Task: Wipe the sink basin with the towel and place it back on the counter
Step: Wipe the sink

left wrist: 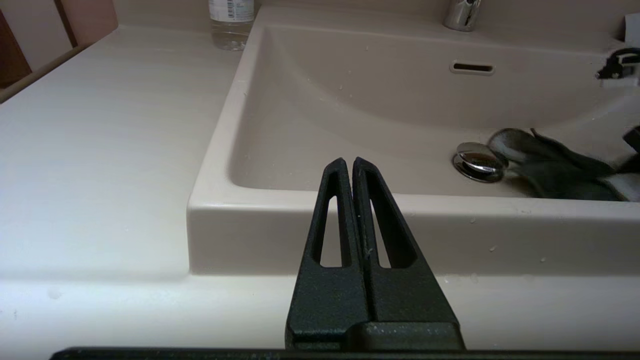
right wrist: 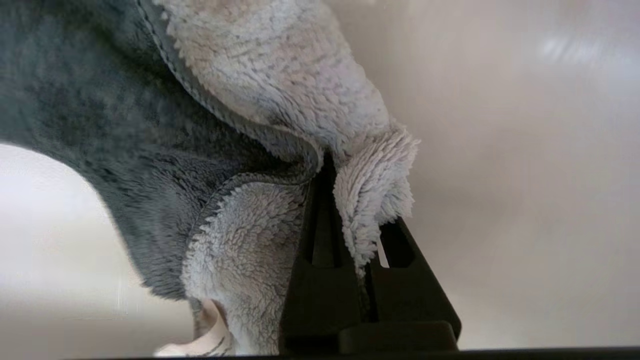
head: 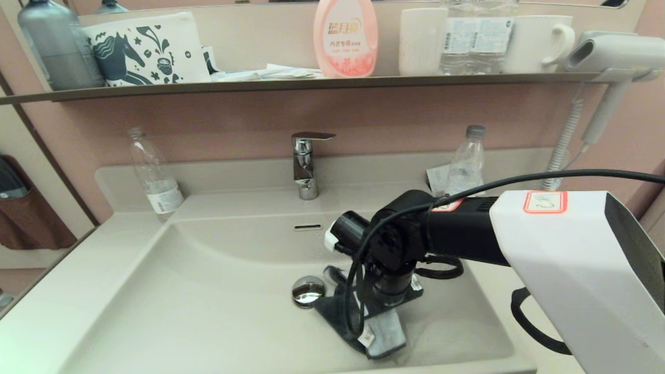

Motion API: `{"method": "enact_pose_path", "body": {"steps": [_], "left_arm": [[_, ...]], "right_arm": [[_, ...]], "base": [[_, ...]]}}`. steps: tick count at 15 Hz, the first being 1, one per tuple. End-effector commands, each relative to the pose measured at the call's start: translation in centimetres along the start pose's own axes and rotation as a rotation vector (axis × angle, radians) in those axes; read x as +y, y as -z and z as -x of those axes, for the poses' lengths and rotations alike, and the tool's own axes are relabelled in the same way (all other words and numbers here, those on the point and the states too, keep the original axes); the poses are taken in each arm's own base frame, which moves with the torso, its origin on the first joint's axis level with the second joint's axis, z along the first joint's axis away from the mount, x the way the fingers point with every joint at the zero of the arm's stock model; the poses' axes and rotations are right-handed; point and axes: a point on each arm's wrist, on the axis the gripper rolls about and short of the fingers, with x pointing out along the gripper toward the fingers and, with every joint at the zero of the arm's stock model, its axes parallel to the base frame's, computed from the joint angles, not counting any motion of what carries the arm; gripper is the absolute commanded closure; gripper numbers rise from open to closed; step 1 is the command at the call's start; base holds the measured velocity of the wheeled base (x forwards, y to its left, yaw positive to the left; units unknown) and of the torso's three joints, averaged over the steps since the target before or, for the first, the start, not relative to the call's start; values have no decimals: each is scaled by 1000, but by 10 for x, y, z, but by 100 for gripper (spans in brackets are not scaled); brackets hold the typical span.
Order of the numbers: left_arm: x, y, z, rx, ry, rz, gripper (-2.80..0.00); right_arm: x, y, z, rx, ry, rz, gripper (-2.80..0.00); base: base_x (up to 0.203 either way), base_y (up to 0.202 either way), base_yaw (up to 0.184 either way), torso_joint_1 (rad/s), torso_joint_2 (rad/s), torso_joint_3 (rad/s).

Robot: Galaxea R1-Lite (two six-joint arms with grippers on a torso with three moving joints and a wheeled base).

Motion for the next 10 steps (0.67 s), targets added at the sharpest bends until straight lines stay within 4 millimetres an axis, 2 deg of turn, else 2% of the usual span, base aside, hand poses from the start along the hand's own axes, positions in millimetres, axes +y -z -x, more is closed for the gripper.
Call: {"method": "enact_pose_path", "body": {"steps": [1,3,5,7,10], "left_arm": [[0,0,0,-1,0,1,0],[0,0,0,-1,0,1,0],[0,0,0,-1,0,1,0],[0,0,0,-1,0,1,0],[0,0,0,-1,0,1,0]], "right_arm": [[14,11,15,14,-43,38,0],[43,24,21,-7,-101,101,0],[71,23,21,-126,-193,132,0],[92,11,22,-279,-321,154,0],[118,-14,24,-512,-614,199,0]], "base": [[0,0,0,0,0,0],[0,0,0,0,0,0],[0,0,0,0,0,0],[0,0,0,0,0,0],[0,0,0,0,0,0]]}}
